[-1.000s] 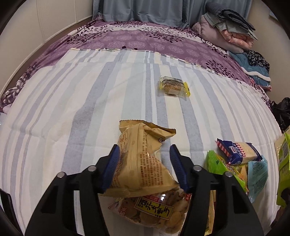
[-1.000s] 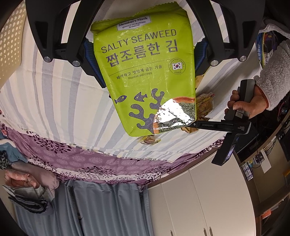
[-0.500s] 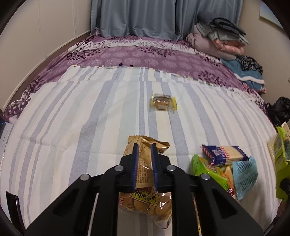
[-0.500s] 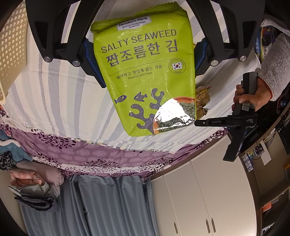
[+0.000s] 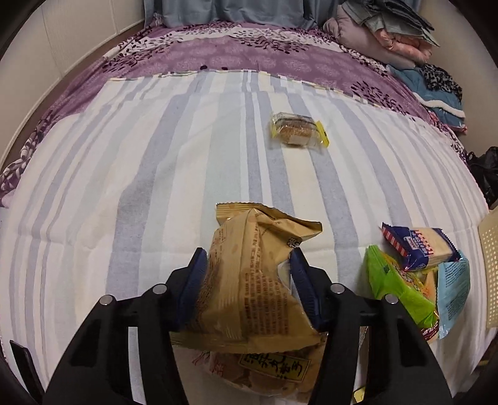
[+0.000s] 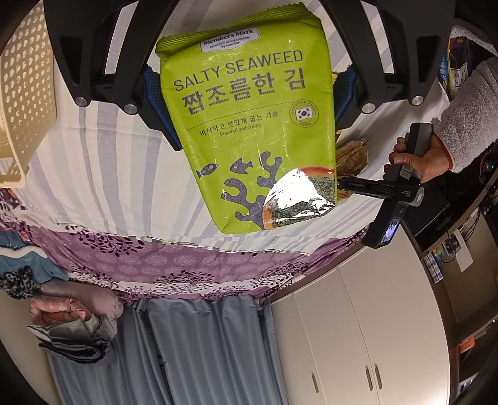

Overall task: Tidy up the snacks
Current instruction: 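Carry the seaweed bag and cookie bag toward the cream basket with both tools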

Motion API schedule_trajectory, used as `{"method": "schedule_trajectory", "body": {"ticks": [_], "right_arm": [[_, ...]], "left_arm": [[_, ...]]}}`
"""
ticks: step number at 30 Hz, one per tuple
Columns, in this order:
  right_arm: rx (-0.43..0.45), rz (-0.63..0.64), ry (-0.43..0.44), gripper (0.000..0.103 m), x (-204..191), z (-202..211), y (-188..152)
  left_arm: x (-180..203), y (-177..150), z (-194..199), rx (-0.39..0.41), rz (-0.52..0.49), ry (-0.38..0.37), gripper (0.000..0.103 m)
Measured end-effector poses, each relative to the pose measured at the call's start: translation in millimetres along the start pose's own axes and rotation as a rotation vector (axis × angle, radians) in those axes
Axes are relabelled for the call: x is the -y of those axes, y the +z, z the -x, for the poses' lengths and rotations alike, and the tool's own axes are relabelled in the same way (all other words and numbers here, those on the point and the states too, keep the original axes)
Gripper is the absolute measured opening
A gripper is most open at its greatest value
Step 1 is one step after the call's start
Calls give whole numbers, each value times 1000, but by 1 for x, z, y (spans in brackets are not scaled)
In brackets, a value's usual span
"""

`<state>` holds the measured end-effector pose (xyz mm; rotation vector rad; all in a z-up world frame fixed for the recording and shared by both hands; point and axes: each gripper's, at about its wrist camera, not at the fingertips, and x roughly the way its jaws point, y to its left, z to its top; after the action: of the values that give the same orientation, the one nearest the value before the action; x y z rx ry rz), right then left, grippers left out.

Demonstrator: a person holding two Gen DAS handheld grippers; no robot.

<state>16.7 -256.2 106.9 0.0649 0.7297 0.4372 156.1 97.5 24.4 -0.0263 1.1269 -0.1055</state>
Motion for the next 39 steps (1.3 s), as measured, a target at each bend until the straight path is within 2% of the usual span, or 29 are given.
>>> {"method": "schedule_trajectory", "body": {"ticks": [3, 10, 13, 18, 20, 24, 25, 26, 28, 31, 35, 39], "right_arm": [[2, -10, -7, 83, 3, -1, 1], [28, -31, -12, 83, 4, 4, 2], [41, -29, -10, 83, 3, 8, 2], [63, -29, -6, 83, 3, 19, -1], [73, -31, -6, 83, 4, 25, -3], [88, -39, -12, 83, 9, 34, -5], [90, -40, -15, 83, 10, 36, -5], [91, -41, -17, 83, 11, 37, -6], [93, -43, -26, 83, 12, 41, -9], [96, -58, -32, 83, 16, 43, -12], [91, -77, -35, 83, 20, 40, -14], [75, -69, -32, 83, 18, 35, -14]], "left_arm": [[3, -3, 9, 41, 8, -16, 50], [18, -4, 51, 154, -16, 29, 49], [30, -4, 70, 204, -40, 46, 41], [52, -8, 100, 276, -71, 31, 41], [60, -10, 106, 286, -89, 18, 37], [69, -11, 105, 269, -117, 8, 38], [67, -9, 99, 243, -112, -3, 45], [64, -8, 94, 223, -104, -7, 62], [57, -5, 81, 189, -99, 16, 81], [47, -6, 61, 140, -104, 68, 82], [31, -13, 39, 98, -52, 69, 82], [16, -16, 16, 64, -8, 36, 82]]}}
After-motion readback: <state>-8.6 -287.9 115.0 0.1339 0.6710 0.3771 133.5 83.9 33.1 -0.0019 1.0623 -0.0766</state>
